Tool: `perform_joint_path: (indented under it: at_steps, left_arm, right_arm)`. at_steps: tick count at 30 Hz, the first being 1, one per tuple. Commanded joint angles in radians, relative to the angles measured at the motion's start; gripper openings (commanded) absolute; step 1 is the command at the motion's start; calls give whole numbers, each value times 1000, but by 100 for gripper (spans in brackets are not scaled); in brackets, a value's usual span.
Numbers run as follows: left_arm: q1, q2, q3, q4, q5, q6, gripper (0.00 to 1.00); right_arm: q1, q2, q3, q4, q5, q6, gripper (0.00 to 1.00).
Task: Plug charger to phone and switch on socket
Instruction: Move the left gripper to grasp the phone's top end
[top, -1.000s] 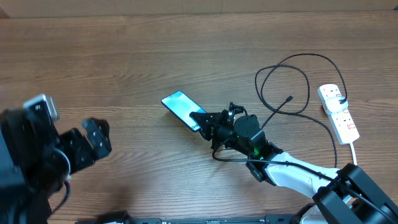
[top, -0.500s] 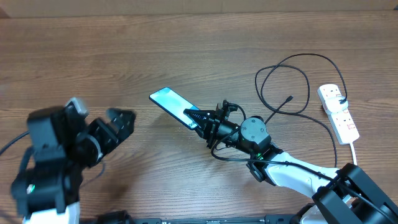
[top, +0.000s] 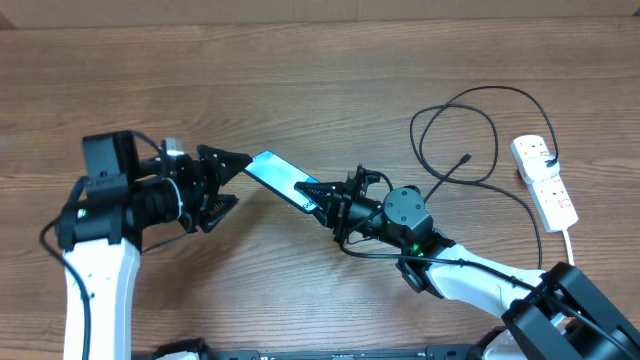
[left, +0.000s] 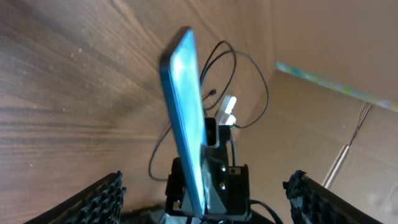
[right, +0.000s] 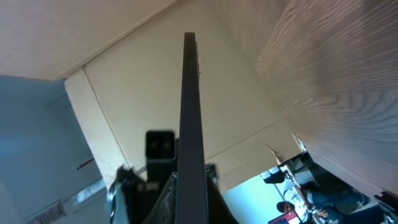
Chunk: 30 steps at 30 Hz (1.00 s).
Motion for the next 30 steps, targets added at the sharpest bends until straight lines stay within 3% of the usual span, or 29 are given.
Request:
perform_joint_path:
  at_steps: [1, 10, 19, 26, 30]
  left_arm:
    - [-43, 38, -4, 14, 56, -29, 77]
    - [-123, 65, -4, 249, 26, -147, 75]
    - [-182, 66, -4, 284, -48, -171, 69]
    - [-204, 66, -4, 303, -84, -198, 58]
    - [-209, 66, -4, 303, -103, -201, 58]
  right_arm:
    - [3, -12, 14, 65, 16, 98, 4]
    - [3, -12, 14, 116, 29, 130, 4]
    - [3, -12, 14, 130, 34, 138, 4]
    - [3, -12, 14, 138, 33, 139, 4]
    - [3, -12, 14, 138, 33, 138, 4]
